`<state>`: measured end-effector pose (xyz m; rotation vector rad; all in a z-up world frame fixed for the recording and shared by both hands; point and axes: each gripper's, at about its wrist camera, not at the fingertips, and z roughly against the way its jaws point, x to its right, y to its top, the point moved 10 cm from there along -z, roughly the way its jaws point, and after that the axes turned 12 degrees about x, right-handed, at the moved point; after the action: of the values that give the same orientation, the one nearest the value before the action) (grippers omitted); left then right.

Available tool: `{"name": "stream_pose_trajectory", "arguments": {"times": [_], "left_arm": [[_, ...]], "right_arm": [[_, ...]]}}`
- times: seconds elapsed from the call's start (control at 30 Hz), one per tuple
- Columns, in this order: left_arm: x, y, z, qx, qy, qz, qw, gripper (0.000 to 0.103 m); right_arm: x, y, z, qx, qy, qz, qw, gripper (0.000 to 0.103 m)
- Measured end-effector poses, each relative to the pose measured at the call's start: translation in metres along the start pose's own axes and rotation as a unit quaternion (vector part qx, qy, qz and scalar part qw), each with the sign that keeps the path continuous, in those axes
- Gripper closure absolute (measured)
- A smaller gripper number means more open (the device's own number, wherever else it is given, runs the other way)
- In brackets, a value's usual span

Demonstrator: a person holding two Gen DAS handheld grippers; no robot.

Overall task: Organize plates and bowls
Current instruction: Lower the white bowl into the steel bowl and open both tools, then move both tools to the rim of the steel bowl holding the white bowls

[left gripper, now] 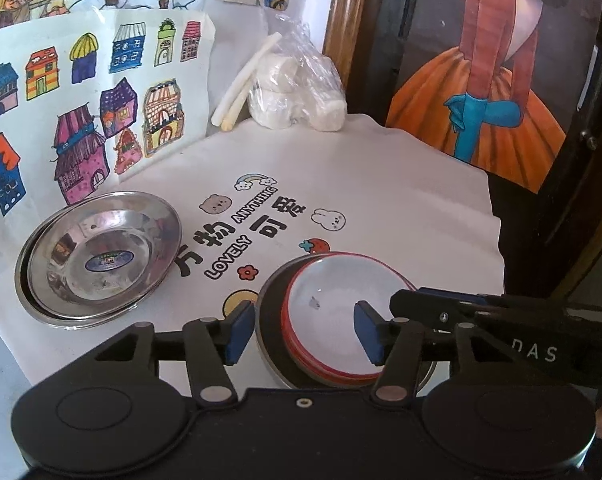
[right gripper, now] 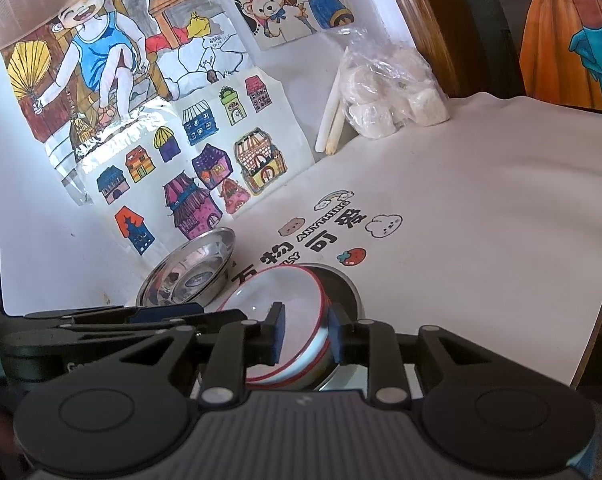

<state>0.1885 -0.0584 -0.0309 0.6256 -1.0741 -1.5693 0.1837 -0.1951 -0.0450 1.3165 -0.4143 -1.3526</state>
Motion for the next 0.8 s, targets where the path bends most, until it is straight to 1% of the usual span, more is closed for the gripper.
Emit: {"name": "stream_pose_trajectory", "arguments": {"times": [0.13,0.2,0.23,0.3,0.37,0.43,0.5,0.53,0.6,0.7,0.8], "left_arm": [[-0.004,0.003,0.003,0.007,0.008,0.004,0.9999,0.034],[-0.008,0.004,0.004,0.012,0.013,0.010,0.9998,0.024],[-0.011,0.005,0.004,0.014,0.016,0.014,0.9997,0.021],[-0.018,0.006,0.006,0.020,0.030,0.025,0.9991,0.006],[-0.024,0.005,0.008,0.025,0.042,0.030,0.9983,0.001],[-0.031,0.003,0.009,0.024,0.053,0.035,0.9977,0.001],[-0.038,-0.001,0.009,0.017,0.062,0.045,0.9969,0.001],[-0.041,-0.003,0.009,0.014,0.065,0.050,0.9965,0.001],[-0.047,-0.008,0.012,0.010,0.069,0.062,0.9956,0.001],[-0.055,-0.014,0.013,0.002,0.076,0.074,0.9943,0.001],[-0.063,-0.020,0.014,-0.007,0.086,0.080,0.9931,0.001]], "right_arm": [[0.005,0.001,0.002,0.004,-0.005,-0.005,1.000,0.068],[0.007,0.003,0.003,0.008,-0.007,-0.007,1.000,0.065],[0.008,0.004,0.004,0.010,-0.007,-0.007,1.000,0.064],[0.009,0.005,0.005,0.013,-0.006,-0.008,1.000,0.049],[0.010,0.006,0.007,0.014,-0.005,-0.009,1.000,0.043],[0.012,0.006,0.009,0.015,-0.007,-0.008,1.000,0.036],[0.014,0.005,0.010,0.016,-0.007,-0.012,1.000,0.023],[0.016,0.005,0.010,0.016,-0.008,-0.013,1.000,0.020],[0.020,0.005,0.012,0.018,-0.013,-0.015,1.000,0.009],[0.027,0.006,0.015,0.021,-0.024,-0.013,0.999,0.002],[0.034,0.006,0.015,0.018,-0.040,-0.009,0.999,0.000]]}}
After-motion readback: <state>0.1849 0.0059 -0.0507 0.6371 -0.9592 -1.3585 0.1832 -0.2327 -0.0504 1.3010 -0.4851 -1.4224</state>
